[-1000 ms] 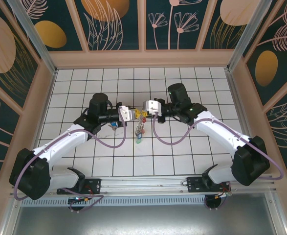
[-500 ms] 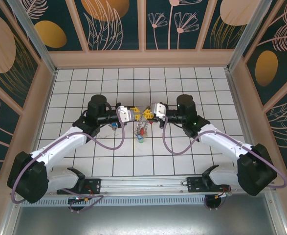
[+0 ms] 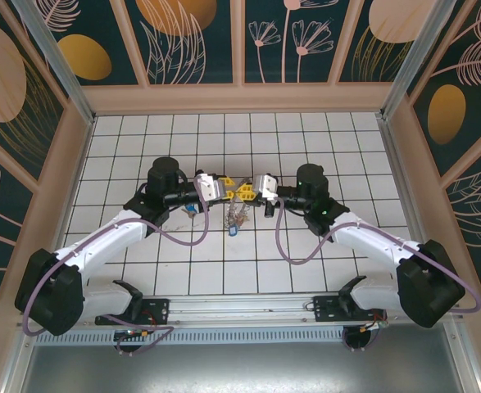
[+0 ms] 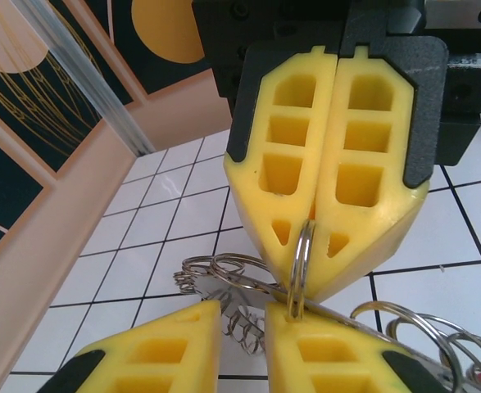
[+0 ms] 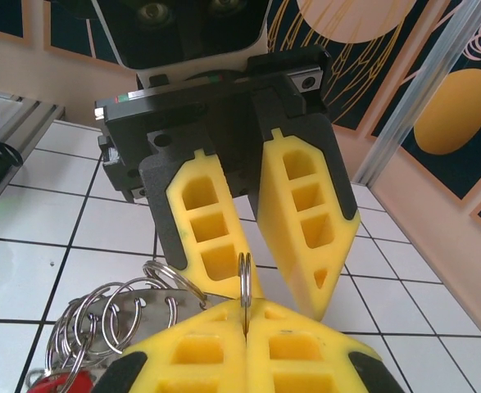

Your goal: Put the keys on the keyring

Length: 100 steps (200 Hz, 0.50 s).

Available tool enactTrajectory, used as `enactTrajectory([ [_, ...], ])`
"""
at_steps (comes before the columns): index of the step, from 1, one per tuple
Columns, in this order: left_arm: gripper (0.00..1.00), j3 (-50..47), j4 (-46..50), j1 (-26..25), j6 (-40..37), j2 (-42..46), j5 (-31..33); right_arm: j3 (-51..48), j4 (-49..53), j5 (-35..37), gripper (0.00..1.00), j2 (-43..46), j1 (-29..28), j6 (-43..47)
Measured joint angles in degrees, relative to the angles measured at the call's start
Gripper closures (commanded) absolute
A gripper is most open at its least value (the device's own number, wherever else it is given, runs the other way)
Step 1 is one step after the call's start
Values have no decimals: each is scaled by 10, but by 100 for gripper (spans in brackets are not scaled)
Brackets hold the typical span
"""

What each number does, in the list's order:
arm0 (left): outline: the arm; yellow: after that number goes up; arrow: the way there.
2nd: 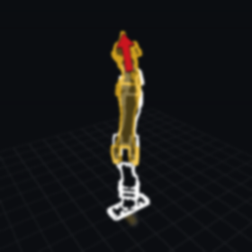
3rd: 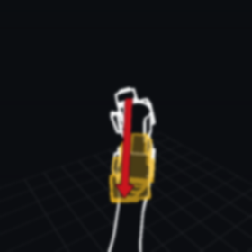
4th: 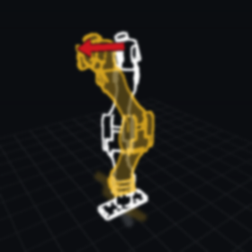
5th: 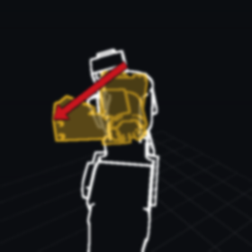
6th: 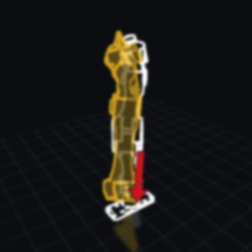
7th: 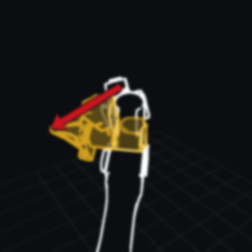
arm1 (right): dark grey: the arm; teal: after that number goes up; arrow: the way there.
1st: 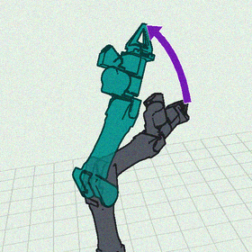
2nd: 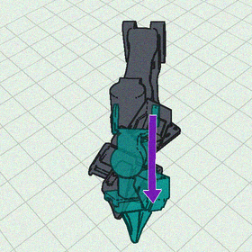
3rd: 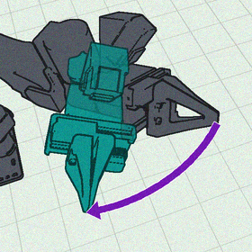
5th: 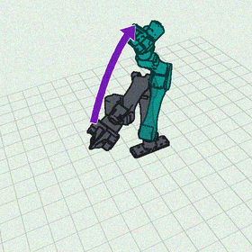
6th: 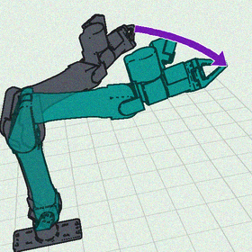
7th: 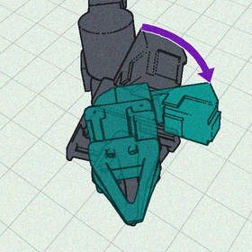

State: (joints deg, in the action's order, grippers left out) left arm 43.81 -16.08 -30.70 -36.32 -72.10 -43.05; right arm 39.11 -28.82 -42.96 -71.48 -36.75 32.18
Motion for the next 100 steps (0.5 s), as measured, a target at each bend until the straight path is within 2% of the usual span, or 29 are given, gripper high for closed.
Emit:
enactTrajectory([
  [100, 80, -1, 33, 0, -7, 26, -30, -6, 4, 3, 100, 13, 0, 5],
])
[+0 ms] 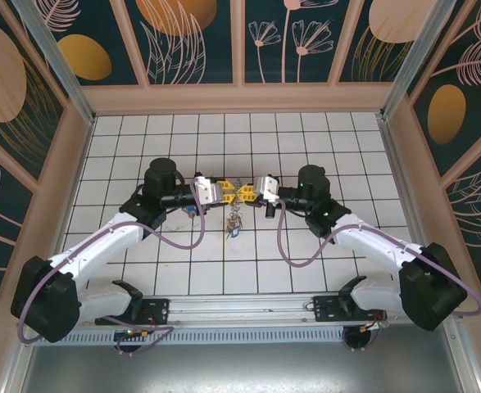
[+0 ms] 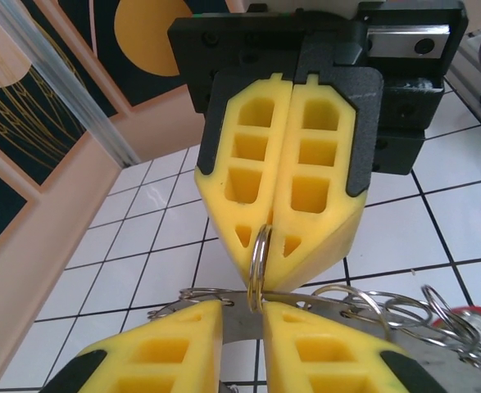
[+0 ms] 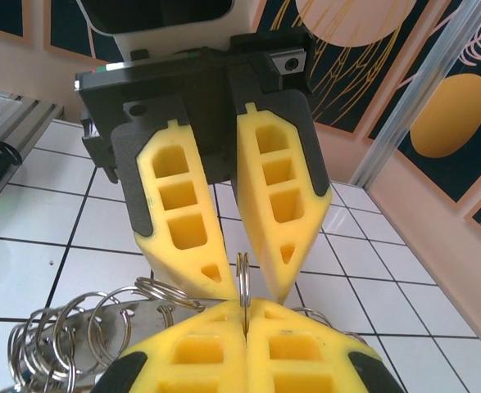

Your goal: Put the keys on the keyring

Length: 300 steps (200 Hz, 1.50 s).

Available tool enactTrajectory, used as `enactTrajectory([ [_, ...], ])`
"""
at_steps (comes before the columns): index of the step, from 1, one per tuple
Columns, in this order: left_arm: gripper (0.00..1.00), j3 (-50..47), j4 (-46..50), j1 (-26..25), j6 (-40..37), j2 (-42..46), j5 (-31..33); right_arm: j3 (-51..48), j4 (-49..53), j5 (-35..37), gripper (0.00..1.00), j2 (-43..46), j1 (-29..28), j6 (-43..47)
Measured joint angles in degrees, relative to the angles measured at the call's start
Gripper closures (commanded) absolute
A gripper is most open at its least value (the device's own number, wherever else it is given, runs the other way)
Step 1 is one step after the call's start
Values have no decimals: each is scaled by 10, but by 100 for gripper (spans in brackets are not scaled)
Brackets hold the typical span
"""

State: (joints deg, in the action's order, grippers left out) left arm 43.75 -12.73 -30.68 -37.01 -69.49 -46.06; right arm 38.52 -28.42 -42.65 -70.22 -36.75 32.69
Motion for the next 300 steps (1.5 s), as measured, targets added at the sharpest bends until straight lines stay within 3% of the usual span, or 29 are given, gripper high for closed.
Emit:
enactTrajectory([
  [57, 83, 11, 14, 0, -2, -13, -25, 0, 29, 11, 100, 0, -1, 20],
  [68, 87, 14, 14, 0, -2, -16, -32, 0, 31, 14, 100, 0, -2, 24],
  [80, 100, 18, 15, 0, 0, -21, -37, 0, 32, 17, 100, 0, -2, 28],
  [108, 100, 28, 27, 3, 4, -28, -41, 0, 34, 25, 100, 0, -2, 30],
  [115, 100, 32, 34, 3, 2, -30, -39, 0, 34, 28, 93, 0, -2, 30],
  [127, 100, 40, 52, 3, -7, -31, -31, 3, 47, 33, 82, 0, -3, 42],
  [150, 100, 57, 105, 0, -38, -33, 3, 34, 129, 48, 75, 0, -9, 90],
  [180, 100, 84, 174, -2, -86, -34, 57, 64, 215, 70, 74, -1, -11, 138],
  [223, 100, 105, 242, -9, -136, -41, 130, 67, 247, 85, 73, -2, -11, 148],
  [300, 100, 122, 265, -12, -153, -45, 147, 81, 213, 90, 72, -47, -28, 115],
])
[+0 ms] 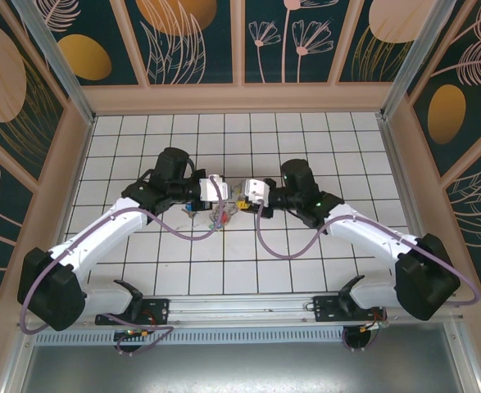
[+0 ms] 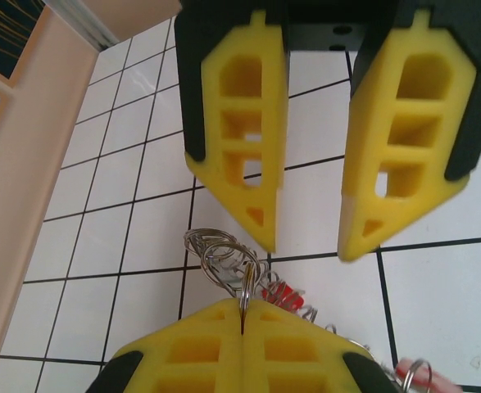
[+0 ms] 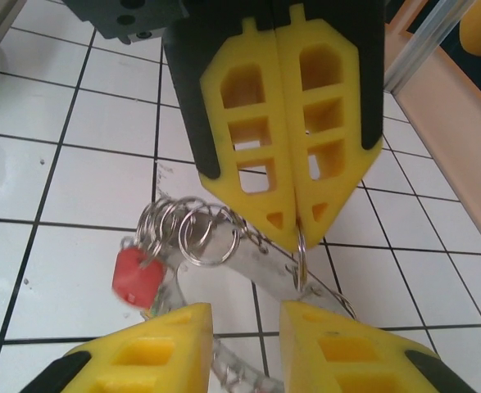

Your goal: Put the keys on the keyring

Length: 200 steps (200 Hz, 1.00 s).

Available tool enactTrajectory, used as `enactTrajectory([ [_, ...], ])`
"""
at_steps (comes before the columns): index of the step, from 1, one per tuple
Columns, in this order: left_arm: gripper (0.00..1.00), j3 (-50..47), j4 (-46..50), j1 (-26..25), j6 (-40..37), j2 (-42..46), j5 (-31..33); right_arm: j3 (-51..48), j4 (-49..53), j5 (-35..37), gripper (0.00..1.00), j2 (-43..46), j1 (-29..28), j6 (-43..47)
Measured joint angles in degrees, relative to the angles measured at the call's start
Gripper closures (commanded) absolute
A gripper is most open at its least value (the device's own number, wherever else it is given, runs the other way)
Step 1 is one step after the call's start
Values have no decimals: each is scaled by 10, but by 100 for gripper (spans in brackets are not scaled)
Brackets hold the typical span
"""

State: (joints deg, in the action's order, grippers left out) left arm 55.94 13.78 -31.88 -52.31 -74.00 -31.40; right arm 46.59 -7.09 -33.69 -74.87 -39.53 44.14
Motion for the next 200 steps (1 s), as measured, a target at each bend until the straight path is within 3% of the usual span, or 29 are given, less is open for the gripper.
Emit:
enactTrajectory([
  [200, 100, 4, 6, 0, -6, -3, 8, 0, -35, 40, 72, -9, -7, -25],
])
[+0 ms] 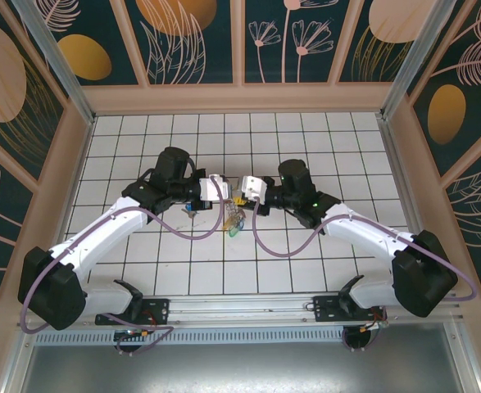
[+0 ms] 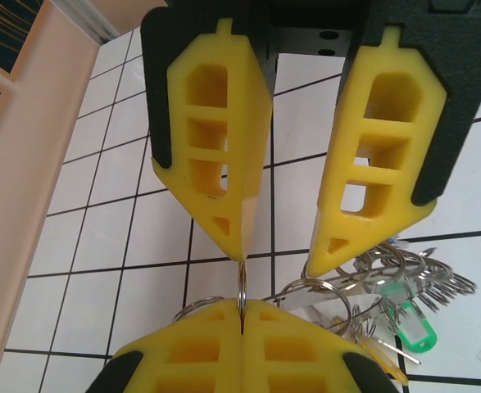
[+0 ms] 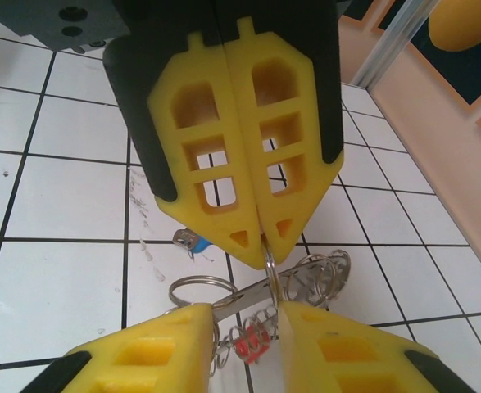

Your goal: Put the keys on the keyring

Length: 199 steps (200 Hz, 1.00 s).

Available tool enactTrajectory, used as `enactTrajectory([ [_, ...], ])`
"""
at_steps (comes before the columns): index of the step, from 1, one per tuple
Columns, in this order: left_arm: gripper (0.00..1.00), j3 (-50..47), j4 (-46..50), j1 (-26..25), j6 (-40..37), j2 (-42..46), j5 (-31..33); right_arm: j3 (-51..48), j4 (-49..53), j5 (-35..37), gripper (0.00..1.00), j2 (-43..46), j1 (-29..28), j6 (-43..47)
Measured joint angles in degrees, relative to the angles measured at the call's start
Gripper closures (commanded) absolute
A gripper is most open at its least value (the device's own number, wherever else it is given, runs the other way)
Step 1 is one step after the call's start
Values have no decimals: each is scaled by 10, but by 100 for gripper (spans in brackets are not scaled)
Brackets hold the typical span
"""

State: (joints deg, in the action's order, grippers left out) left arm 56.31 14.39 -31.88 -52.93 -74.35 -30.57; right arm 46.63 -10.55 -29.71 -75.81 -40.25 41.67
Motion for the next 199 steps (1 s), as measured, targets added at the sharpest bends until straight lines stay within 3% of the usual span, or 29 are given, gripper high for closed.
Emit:
enactTrajectory([
  [80, 100, 0, 5, -1, 0, -3, 0, 7, 0, 0, 73, -3, 5, 2],
  [199, 100, 0, 6, 0, 0, -3, 0, 36, 15, -24, 85, -35, 5, 15],
])
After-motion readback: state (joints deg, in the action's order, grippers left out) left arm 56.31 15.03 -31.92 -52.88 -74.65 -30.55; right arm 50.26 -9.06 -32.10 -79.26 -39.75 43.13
